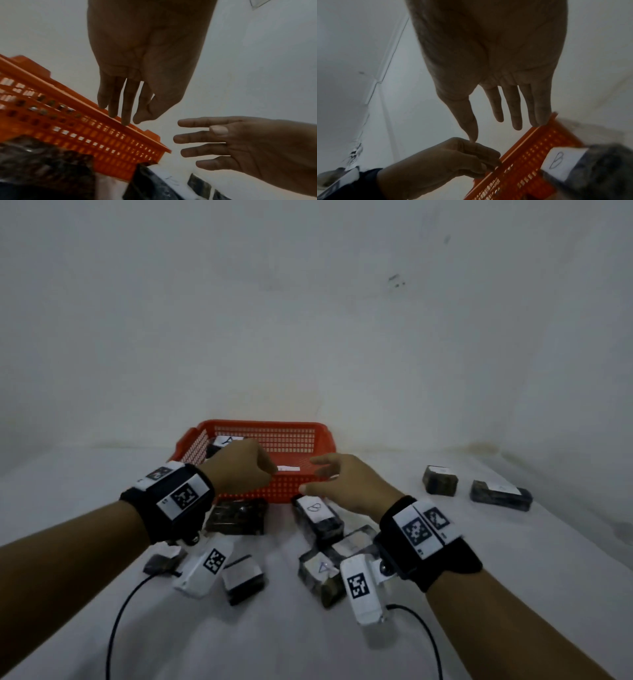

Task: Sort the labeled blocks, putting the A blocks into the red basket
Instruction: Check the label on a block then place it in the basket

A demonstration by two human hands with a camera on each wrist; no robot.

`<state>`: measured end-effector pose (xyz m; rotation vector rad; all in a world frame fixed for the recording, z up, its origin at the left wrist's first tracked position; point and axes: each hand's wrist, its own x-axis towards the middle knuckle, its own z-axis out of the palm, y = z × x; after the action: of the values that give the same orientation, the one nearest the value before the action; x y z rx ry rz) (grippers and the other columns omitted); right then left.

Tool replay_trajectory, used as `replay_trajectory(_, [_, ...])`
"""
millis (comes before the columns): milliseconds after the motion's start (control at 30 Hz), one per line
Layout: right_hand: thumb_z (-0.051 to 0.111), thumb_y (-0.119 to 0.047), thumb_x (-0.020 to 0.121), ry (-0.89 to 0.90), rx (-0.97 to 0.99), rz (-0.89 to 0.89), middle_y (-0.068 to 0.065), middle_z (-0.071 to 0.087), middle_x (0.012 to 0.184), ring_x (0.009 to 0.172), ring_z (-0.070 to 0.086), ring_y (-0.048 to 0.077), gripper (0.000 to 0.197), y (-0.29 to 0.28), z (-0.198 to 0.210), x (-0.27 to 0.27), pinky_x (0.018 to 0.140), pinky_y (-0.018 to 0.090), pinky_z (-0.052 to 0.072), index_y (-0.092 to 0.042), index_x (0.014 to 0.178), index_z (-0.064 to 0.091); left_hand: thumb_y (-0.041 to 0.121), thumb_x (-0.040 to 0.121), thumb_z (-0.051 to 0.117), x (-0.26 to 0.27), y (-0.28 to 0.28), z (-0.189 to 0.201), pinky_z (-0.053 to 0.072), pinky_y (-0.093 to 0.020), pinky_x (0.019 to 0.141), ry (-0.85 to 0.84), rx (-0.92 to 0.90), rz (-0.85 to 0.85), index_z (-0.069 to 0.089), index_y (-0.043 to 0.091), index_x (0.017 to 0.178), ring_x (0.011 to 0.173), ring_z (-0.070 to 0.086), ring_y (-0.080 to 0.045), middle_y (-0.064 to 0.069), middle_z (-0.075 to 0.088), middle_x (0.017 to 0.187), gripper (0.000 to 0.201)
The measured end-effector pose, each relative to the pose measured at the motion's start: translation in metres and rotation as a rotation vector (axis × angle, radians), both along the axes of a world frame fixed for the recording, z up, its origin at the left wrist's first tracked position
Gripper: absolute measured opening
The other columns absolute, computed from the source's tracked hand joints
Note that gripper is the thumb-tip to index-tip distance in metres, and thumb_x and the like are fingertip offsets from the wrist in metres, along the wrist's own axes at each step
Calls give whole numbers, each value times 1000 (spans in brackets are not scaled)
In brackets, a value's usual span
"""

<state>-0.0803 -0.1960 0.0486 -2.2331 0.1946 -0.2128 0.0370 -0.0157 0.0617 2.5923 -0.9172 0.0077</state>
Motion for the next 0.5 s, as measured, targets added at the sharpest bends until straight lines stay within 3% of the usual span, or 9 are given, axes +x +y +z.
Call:
replay_trajectory(133, [86,-27,84,84,-59,100,-6,70,109,101,66,13,55,42,-8,22,84,25,54,-16,134,66,21,88,70,17,34,-15,54,-26,85,40,185,-9,76,20,120,96,68,-14,0,75,113,33])
replay_trajectory(200, [86,-28,83,128,-111,122,0,71,120,109,67,19,55,57,-13,34,98,36,55,-16,133,67,27,85,74,26,43,-26,50,-23,72,46,299,-1,76,22,118,88,66,-14,4,72,101,33])
replay_trajectory(233, [85,-28,84,153,-131,125,0,69,125,113,66,19,58,64,-16,40,101,36,54,-16,136,64,30,83,77,29,46,-31,48,-22,69,58,341,4,74,22,118,84,65,-13,5,70,97,36])
replay_trajectory(300, [84,-25,85,199,-157,120,-2,66,121,110,63,18,56,73,-23,53,95,31,52,-16,137,63,30,81,80,35,49,-41,47,-19,64,89,385,2,70,21,120,76,62,-10,6,68,95,42])
replay_trajectory(400, [83,-21,85,285,-252,123,2,73,118,103,66,19,43,80,-35,71,84,29,50,-13,125,70,27,81,82,40,51,-53,43,-15,53,124,418,0,69,21,116,63,58,-5,9,65,82,38])
replay_trajectory(500, [85,-16,83,347,-303,107,8,77,113,103,72,25,37,84,-44,83,92,35,58,-10,117,74,30,74,87,46,51,-63,58,-23,72,87,433,-13,73,21,114,79,69,-12,4,74,96,43])
